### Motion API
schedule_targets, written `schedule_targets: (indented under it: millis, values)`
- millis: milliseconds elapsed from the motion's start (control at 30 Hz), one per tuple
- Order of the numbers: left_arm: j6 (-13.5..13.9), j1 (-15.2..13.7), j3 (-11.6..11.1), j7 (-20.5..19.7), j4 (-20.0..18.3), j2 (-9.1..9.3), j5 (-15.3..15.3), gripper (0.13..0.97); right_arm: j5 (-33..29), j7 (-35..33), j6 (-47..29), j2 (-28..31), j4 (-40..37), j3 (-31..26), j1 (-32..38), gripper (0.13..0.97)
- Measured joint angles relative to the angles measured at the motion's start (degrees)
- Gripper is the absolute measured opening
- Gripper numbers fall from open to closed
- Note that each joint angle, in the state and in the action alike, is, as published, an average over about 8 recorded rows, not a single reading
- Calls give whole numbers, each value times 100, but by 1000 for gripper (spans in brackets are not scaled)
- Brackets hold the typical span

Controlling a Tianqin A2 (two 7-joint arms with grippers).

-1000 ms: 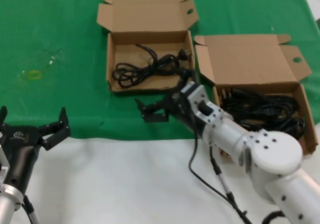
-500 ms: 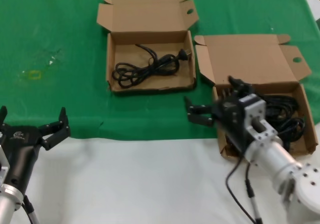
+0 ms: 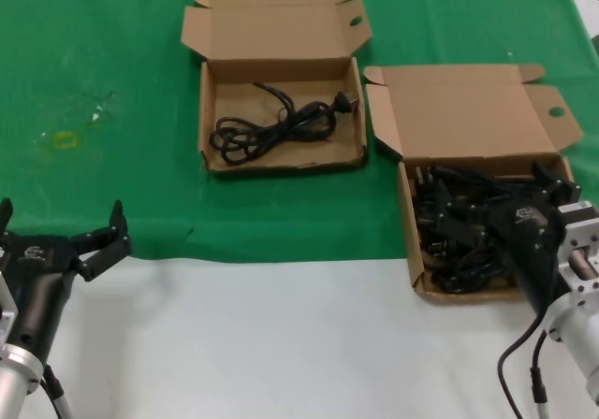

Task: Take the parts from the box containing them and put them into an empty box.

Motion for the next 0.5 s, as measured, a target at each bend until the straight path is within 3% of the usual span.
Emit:
schedule_targets:
  millis: [500]
  values:
    - [0,0,1,1,0,0,0,966,0,14,17,8,34,31,-38,966]
